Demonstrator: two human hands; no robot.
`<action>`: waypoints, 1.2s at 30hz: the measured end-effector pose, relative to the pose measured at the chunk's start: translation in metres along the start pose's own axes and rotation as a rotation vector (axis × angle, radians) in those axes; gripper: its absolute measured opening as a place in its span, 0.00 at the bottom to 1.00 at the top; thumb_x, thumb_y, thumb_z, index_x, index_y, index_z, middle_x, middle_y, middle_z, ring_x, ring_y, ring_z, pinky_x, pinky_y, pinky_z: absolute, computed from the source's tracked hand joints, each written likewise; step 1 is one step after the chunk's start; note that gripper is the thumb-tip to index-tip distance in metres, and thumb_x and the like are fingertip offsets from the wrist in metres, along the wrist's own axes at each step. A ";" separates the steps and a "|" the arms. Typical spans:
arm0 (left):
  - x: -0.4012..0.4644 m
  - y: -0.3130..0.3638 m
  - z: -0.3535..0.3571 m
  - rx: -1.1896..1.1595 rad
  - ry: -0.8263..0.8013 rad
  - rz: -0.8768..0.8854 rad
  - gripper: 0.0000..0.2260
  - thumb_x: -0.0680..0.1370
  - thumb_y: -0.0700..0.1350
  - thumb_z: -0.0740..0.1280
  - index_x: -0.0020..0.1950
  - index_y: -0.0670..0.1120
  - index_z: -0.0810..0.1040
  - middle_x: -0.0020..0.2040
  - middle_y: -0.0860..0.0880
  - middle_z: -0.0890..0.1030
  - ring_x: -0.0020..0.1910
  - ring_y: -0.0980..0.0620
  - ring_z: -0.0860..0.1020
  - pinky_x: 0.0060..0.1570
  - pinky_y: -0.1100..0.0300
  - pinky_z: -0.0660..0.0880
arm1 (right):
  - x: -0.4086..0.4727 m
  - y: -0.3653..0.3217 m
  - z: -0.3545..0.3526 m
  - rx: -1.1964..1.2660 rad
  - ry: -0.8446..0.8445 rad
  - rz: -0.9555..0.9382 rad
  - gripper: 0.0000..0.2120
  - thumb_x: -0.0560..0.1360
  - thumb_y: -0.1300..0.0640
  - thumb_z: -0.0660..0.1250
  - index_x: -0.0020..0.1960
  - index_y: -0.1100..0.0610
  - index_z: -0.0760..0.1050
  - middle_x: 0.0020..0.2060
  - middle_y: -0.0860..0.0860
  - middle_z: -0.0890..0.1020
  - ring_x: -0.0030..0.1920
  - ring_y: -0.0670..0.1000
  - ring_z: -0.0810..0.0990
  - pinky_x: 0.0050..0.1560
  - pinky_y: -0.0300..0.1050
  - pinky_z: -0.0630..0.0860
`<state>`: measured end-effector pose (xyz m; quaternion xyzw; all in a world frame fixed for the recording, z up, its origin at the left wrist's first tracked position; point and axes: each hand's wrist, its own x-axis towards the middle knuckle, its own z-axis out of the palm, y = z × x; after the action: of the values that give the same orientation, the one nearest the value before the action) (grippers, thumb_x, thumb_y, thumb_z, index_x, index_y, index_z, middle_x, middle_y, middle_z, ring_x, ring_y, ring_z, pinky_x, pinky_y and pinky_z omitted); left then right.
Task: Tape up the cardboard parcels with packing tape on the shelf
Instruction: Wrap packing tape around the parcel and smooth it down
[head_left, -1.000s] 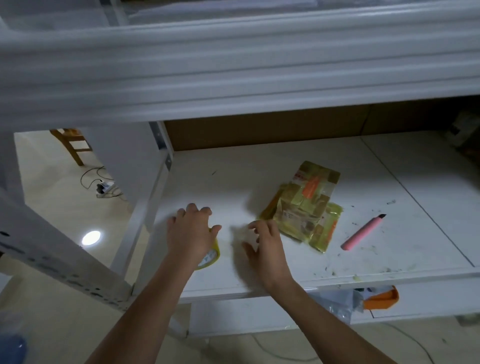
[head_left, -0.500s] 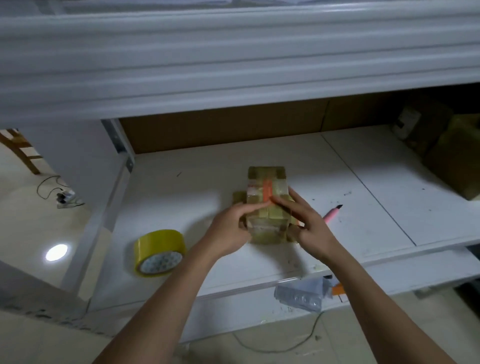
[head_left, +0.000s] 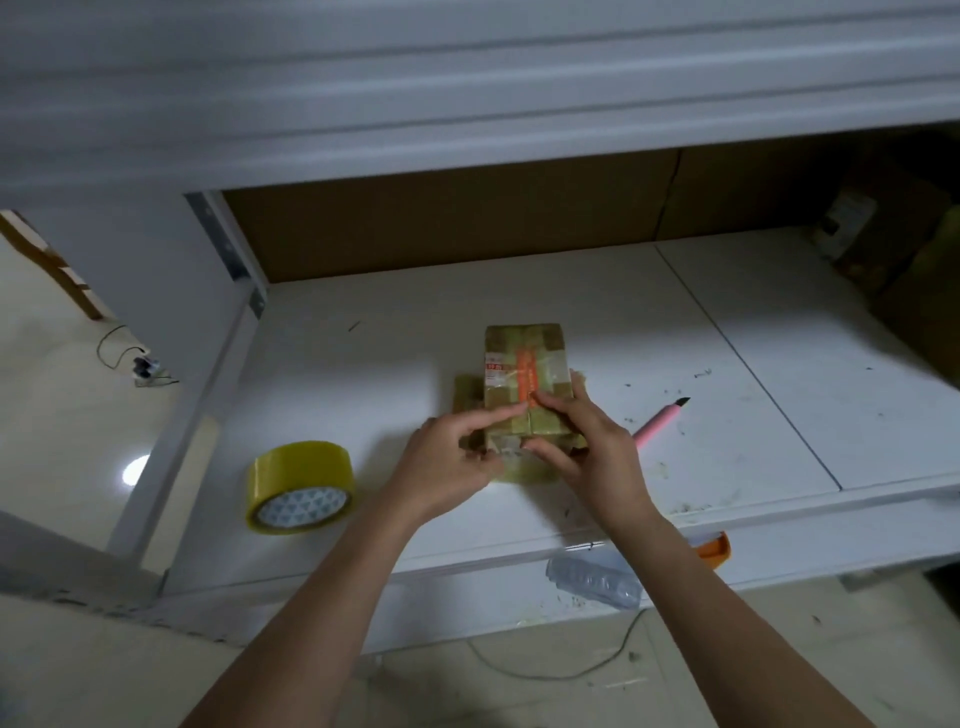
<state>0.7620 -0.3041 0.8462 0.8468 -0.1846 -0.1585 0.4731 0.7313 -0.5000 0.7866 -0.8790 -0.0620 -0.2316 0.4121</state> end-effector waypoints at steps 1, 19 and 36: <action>0.001 -0.001 0.000 -0.001 0.002 0.005 0.22 0.70 0.51 0.69 0.60 0.73 0.76 0.57 0.61 0.82 0.48 0.45 0.83 0.51 0.49 0.81 | 0.000 0.003 -0.002 -0.009 -0.028 -0.006 0.28 0.72 0.34 0.66 0.68 0.47 0.73 0.68 0.56 0.75 0.62 0.39 0.77 0.60 0.43 0.78; 0.009 -0.012 0.019 0.149 0.288 0.120 0.20 0.68 0.55 0.78 0.57 0.71 0.78 0.30 0.52 0.82 0.23 0.53 0.65 0.30 0.55 0.75 | 0.012 0.005 -0.020 0.215 -0.236 0.031 0.27 0.71 0.54 0.76 0.67 0.51 0.73 0.61 0.45 0.79 0.63 0.45 0.77 0.57 0.49 0.79; -0.011 0.003 0.002 0.008 0.067 0.028 0.44 0.74 0.40 0.74 0.70 0.78 0.54 0.61 0.54 0.79 0.50 0.56 0.84 0.51 0.52 0.82 | 0.016 -0.011 -0.022 0.000 -0.317 -0.014 0.42 0.71 0.63 0.75 0.76 0.47 0.55 0.68 0.50 0.71 0.62 0.49 0.75 0.56 0.45 0.79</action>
<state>0.7508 -0.3023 0.8490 0.8508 -0.1813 -0.1228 0.4777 0.7342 -0.5112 0.8135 -0.9041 -0.1322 -0.0930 0.3956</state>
